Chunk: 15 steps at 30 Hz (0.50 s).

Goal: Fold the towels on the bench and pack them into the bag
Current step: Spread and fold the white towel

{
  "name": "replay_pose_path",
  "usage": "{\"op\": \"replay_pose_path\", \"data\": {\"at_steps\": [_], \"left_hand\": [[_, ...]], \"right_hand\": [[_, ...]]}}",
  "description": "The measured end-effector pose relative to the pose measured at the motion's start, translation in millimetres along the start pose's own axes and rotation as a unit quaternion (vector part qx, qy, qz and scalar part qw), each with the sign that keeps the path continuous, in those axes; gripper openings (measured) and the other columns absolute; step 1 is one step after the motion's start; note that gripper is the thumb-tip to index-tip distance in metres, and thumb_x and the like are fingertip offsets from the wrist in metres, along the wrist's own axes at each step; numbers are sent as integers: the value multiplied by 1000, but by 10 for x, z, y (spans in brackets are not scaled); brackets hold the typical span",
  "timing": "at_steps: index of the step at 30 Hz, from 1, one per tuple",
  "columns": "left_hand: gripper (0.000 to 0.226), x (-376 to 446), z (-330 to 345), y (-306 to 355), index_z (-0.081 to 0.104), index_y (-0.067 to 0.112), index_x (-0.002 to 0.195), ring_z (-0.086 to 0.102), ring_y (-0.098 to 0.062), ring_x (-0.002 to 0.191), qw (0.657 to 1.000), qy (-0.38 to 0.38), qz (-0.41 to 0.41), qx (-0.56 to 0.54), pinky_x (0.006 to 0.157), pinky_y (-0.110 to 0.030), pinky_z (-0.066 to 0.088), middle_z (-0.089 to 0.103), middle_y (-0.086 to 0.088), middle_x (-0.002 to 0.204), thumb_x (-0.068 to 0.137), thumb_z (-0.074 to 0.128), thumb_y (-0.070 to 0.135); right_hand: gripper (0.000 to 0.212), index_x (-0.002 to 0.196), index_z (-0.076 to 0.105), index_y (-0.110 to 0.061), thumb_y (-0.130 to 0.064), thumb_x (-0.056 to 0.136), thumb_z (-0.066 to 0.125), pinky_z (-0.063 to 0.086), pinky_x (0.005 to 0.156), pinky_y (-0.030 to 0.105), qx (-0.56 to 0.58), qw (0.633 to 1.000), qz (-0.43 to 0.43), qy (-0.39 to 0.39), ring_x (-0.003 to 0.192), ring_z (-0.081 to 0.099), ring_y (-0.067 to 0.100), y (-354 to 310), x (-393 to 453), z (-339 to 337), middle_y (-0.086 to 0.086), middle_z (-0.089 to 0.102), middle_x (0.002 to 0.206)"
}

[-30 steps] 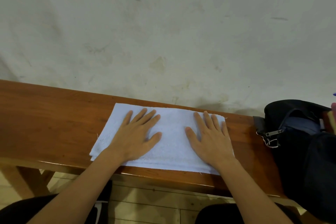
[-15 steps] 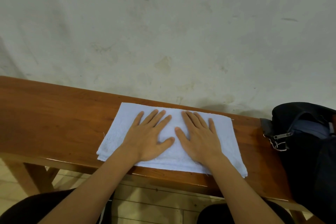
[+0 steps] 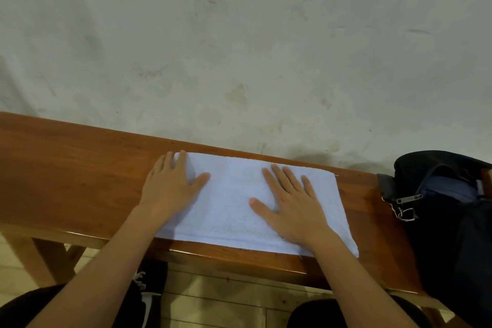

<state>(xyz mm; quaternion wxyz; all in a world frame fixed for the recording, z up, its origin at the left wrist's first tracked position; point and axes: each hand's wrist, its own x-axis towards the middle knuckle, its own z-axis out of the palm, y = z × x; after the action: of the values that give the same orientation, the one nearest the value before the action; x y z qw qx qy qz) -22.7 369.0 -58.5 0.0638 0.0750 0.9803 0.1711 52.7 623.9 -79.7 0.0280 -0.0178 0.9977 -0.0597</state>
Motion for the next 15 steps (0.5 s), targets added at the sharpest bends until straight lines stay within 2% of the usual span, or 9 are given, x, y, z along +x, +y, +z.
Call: {"op": "replay_pose_path", "data": {"at_steps": [3,6,9,11,13,15], "left_hand": [[82,-47,-110,58,22,16,153,28,-34,138,998,24,-48,-38,109,-45,34,31,-16,153,91,58,56],[80,-56,-146,120,23,19,152,42,-37,130,993,-11,-71,-89,101,-44,43,34,-19,149,90,66,44],[83,-64,-186,98,25,14,150,57,-35,119,993,-19,-80,-84,93,-42,50,49,-17,141,87,68,48],[81,-76,-206,79,27,15,147,59,-32,115,994,-24,-78,-78,91,-41,51,52,-14,138,86,66,52],[77,-86,-227,64,30,20,145,57,-31,118,989,-34,-66,-124,91,-42,49,51,-11,139,86,67,51],[77,-71,-270,13,27,28,147,50,-33,127,981,-28,-48,-184,98,-47,45,45,-9,146,86,70,45]], "right_hand": [[100,155,-16,-36,-88,69,-16,-10,123,47,2,1000,-7,-5,149,-23,12,9,4,1,-12,-22,163],[94,154,-17,-38,-86,74,-10,-11,123,47,-4,1000,-8,-7,149,-23,13,-1,1,-3,-12,-24,162],[92,154,-16,-38,-85,76,-8,-12,122,46,0,1000,-3,-2,149,-23,12,-7,1,2,-13,-24,161],[93,154,-17,-39,-86,74,-11,-13,122,46,-1,1000,-1,-2,149,-23,11,-10,4,4,-14,-25,161],[95,154,-17,-39,-87,72,-13,-13,122,46,-1,1000,-1,-2,149,-24,11,-16,2,-2,-14,-25,160],[94,153,-18,-39,-86,72,-13,-13,122,46,-1,1000,-1,-4,149,-24,11,-19,0,-11,-14,-26,160]]}}
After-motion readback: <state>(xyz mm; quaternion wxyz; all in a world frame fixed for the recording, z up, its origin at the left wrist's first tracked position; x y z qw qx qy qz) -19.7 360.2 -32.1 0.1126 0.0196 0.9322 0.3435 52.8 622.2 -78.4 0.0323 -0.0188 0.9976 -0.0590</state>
